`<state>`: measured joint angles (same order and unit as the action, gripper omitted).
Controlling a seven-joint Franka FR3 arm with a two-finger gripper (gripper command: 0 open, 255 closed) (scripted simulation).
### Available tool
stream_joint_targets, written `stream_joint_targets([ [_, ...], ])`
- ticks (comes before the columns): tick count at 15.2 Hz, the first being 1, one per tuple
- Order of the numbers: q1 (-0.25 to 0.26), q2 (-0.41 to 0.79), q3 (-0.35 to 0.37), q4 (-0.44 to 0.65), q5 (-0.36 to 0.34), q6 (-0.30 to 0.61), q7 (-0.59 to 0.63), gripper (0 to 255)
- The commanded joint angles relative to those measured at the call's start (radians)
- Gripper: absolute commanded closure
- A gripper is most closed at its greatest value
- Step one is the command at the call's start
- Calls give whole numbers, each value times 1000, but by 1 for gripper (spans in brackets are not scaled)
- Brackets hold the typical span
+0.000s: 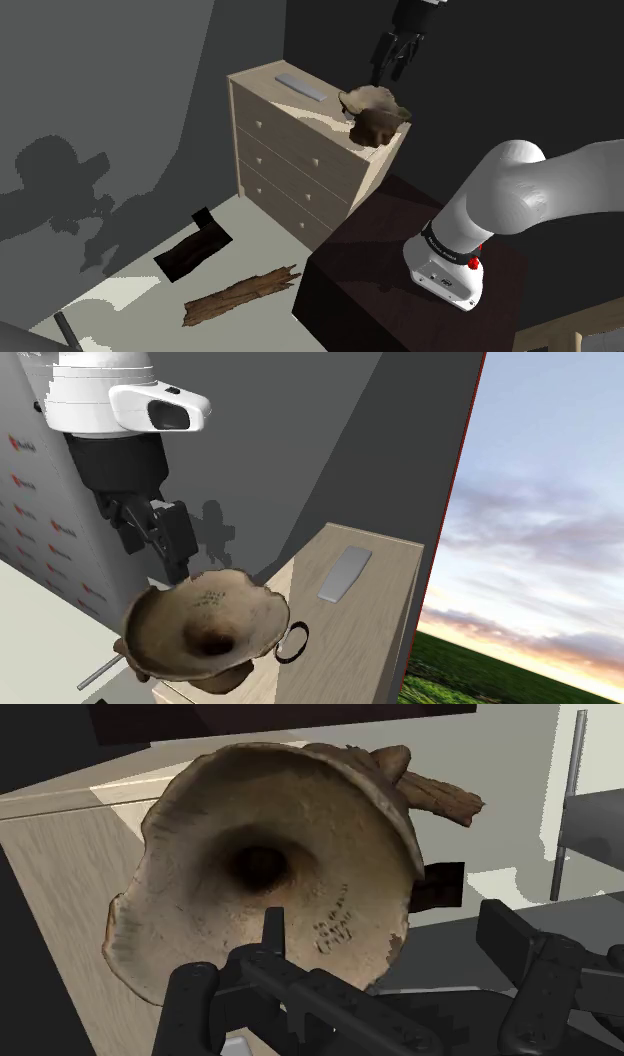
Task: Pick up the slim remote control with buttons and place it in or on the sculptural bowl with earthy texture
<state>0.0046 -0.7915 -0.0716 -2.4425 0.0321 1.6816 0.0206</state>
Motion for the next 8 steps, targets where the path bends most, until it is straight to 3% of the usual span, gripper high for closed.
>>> stream_joint_targets([
  [1, 0, 0, 0, 0, 0, 0, 0, 0],
  [8, 2, 268, -50, 93, -26, 167, -77, 0],
])
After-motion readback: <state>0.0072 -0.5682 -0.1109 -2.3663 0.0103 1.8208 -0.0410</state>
